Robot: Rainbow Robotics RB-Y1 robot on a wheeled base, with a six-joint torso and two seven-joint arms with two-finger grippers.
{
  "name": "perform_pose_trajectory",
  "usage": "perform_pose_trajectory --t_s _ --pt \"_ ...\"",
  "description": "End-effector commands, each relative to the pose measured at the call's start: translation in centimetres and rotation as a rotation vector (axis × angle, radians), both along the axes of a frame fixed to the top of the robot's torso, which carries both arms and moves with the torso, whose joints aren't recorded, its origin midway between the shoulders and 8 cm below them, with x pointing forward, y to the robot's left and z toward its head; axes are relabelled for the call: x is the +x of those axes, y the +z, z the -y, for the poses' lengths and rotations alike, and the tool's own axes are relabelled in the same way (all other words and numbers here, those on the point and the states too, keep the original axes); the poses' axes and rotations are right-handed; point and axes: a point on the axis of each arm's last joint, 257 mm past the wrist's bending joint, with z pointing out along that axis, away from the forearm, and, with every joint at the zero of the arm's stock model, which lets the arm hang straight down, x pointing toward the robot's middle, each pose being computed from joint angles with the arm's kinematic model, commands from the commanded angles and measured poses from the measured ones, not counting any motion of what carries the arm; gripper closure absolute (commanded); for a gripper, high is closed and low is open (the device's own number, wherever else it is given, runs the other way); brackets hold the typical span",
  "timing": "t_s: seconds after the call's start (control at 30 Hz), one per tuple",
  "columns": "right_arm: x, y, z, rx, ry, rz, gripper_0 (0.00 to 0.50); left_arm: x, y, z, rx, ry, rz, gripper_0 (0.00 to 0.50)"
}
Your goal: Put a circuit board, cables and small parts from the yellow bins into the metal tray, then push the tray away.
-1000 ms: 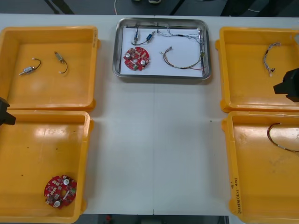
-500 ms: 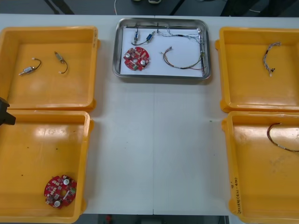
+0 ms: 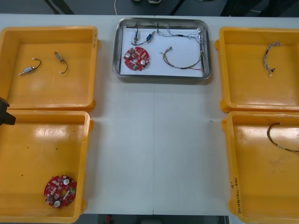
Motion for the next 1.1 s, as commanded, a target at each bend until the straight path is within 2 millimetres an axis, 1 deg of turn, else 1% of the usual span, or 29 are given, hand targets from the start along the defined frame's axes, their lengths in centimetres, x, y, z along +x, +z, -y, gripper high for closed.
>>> perform_pose_trajectory --t_s 0.03,0.63,1.1 --pt "-0.61 0.68 1.76 0.015 -0.123 0.005 0.000 -0.33 1.46 -1.57 0.048 0.025 0.025 0.000" --pt "-0.83 0.60 1.24 0.031 -0.108 0.000 0.000 -0.33 1.46 -1.57 0.048 0.025 0.025 0.000" --pt "-0.83 0.60 1.24 0.031 -0.108 0.000 0.000 -0.33 1.46 -1.57 0.048 0.025 0.025 0.000"
